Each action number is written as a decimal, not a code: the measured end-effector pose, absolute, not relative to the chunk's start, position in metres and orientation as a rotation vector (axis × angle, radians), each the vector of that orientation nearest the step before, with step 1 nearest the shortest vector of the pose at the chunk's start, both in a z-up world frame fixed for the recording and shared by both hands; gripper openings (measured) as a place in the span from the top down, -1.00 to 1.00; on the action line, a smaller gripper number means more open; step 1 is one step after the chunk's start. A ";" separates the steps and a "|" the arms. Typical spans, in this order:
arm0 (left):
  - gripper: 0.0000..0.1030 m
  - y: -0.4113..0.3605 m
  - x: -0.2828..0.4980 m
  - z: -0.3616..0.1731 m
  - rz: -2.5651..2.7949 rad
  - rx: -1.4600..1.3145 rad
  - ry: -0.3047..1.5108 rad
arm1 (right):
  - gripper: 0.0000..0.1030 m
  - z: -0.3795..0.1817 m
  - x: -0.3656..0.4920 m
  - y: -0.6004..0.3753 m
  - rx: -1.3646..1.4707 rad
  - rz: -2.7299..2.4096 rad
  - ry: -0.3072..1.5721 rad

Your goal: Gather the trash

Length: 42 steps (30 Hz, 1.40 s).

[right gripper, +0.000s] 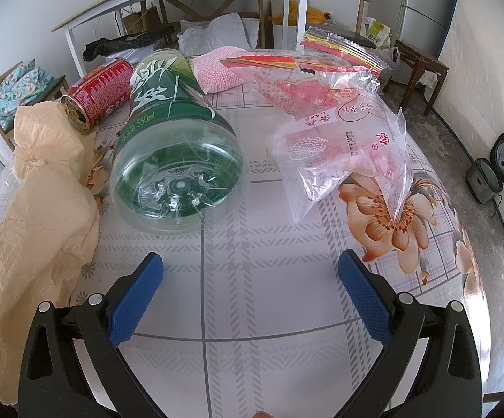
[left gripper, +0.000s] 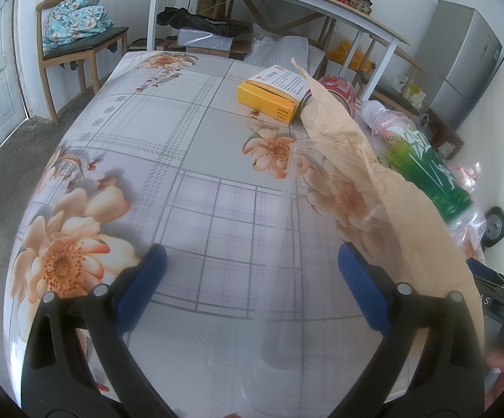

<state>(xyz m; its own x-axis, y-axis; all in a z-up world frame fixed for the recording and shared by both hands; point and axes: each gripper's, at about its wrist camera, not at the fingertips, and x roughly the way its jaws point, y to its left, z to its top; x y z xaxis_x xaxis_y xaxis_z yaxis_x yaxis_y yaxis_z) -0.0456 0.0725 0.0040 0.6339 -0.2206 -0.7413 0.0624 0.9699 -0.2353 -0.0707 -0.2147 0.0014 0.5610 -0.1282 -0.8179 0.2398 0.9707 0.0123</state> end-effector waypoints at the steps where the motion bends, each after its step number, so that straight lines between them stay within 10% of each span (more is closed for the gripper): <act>1: -0.84 0.072 -0.045 0.004 -0.163 -0.194 0.871 | -0.89 0.001 -0.071 -0.215 0.127 -0.217 0.951; 42: -0.84 0.073 -0.045 0.004 -0.163 -0.195 0.871 | -0.89 0.001 -0.071 -0.215 0.127 -0.217 0.951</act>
